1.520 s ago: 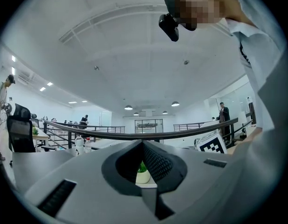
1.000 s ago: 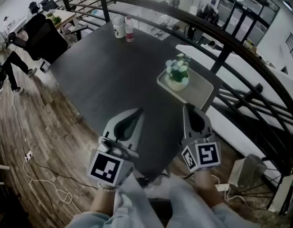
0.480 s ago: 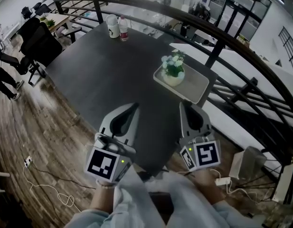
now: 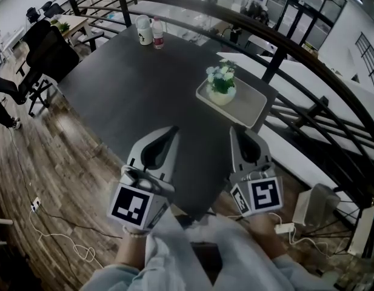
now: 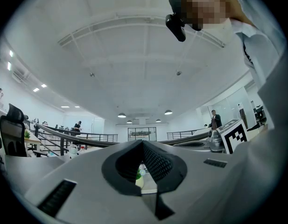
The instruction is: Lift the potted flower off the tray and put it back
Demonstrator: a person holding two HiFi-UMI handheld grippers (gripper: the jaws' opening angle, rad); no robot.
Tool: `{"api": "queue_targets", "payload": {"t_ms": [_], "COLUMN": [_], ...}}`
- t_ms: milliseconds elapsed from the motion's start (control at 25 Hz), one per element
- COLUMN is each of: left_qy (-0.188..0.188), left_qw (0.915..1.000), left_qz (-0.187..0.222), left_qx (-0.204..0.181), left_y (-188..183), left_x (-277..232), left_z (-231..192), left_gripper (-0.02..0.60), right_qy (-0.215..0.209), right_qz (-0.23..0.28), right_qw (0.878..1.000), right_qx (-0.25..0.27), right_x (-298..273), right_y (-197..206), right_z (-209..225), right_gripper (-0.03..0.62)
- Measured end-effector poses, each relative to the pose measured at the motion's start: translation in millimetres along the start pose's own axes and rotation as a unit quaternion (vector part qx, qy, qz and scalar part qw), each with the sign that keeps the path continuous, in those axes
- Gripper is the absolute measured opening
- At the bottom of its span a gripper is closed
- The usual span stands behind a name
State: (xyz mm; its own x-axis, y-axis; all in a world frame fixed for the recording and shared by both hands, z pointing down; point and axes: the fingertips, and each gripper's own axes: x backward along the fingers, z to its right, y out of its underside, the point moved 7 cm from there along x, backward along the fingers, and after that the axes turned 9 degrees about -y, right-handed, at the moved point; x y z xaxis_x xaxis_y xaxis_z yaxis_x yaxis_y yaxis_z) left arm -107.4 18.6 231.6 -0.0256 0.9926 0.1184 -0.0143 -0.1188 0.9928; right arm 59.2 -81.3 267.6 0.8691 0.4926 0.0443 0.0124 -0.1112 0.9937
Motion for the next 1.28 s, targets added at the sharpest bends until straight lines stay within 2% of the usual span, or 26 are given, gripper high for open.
{"api": "queue_targets", "payload": {"t_ms": [1040,1280], "left_qy": [-0.001,0.002], "left_qw": [1.0000,1.0000], "left_qz": [0.004,-0.007], "left_qx": [0.007,0.002], "left_y": [0.6,3.8], "left_x": [3.1,4.3], "left_z": [-0.3,0.7], "left_gripper": [-0.002,-0.002], "right_qy": [0.006,0.006], "right_qz": [-0.012,-0.015], "right_qw": [1.000,1.000], "right_qx": [-0.007,-0.007], "right_x": [5.1,7.1], "right_y": [4.6,6.0], "right_z": [2.2,2.5], "right_gripper": [0.000,0.000]}}
